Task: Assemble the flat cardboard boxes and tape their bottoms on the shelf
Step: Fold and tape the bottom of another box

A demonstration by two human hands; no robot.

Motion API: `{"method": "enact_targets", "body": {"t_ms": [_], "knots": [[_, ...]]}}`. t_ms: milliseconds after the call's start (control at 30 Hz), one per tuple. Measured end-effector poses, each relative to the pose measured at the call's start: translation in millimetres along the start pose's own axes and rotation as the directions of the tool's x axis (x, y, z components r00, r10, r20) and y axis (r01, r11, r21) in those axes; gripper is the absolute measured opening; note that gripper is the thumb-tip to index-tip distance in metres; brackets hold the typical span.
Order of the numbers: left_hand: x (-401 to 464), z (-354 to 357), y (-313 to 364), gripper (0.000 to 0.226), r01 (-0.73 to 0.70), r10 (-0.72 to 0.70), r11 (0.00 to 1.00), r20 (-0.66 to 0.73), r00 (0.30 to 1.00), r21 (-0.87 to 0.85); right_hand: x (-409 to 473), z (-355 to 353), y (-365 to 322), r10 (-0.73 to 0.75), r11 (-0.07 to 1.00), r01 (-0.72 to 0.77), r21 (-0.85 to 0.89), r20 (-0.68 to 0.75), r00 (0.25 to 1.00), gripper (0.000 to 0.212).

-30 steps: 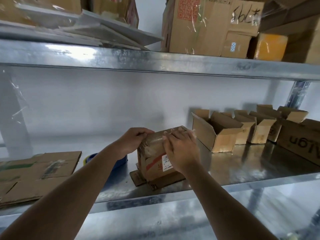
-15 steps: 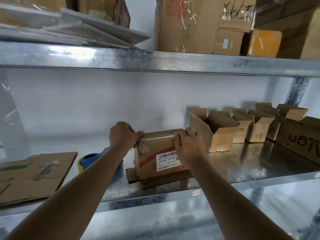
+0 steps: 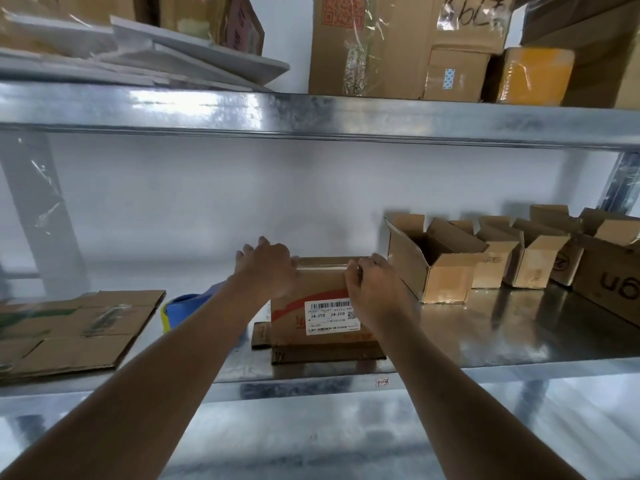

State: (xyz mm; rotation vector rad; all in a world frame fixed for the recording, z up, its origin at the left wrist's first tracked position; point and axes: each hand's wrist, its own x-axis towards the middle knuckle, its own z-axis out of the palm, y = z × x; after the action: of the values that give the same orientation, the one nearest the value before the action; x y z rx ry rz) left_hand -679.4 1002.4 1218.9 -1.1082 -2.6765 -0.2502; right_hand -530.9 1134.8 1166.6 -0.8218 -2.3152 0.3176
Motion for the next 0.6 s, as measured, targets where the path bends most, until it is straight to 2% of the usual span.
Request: {"method": "enact_targets", "body": {"t_ms": [67,133,200,333,433,500,600], "knots": [[-1.3,7.5,8.6,0.046,-0.136,0.141,0.988,-0.072,0.987,0.077,-1.0,-1.7,4.3,-0.028,1.0,0.028,0.012,-0.011,1.0,0.054],[-5.9,14.5,22.7,0.046,-0.376,0.37,0.924,-0.096,0.924,-0.063,-2.0,-5.9,8.8,-0.052,0.998,0.054,0.041,-0.036,0.998,0.049],[-12.5,19.1,37.1,0.04,-0.49,0.48,0.852,-0.099,0.872,-0.186,-2.1,-9.1,13.8,-0.035,0.994,0.039,0.103,-0.046,0.998,0.04],[-13.0,21.7,40.5,0.038,-0.466,0.45,0.875,-0.136,0.883,-0.131,-9.0,-16.7,23.5,0.098,0.93,-0.104,0.353,0.033,0.995,0.041],[-13.5,20.6,40.8,0.037,-0.475,0.457,0.87,-0.145,0.877,-0.129,-16.7,-19.1,29.1,0.11,0.875,-0.13,0.466,0.071,0.991,0.034],[-13.6,21.3,46.5,0.038,-0.475,0.462,0.868,-0.115,0.879,-0.143,-23.4,-18.8,28.3,0.085,0.86,-0.087,0.502,0.028,0.996,0.033],[-14.2,26.0,53.9,0.043,-0.485,0.478,0.87,-0.085,0.874,-0.094,-35.4,-13.4,28.0,0.082,0.834,0.017,0.551,-0.155,0.985,0.031]]}}
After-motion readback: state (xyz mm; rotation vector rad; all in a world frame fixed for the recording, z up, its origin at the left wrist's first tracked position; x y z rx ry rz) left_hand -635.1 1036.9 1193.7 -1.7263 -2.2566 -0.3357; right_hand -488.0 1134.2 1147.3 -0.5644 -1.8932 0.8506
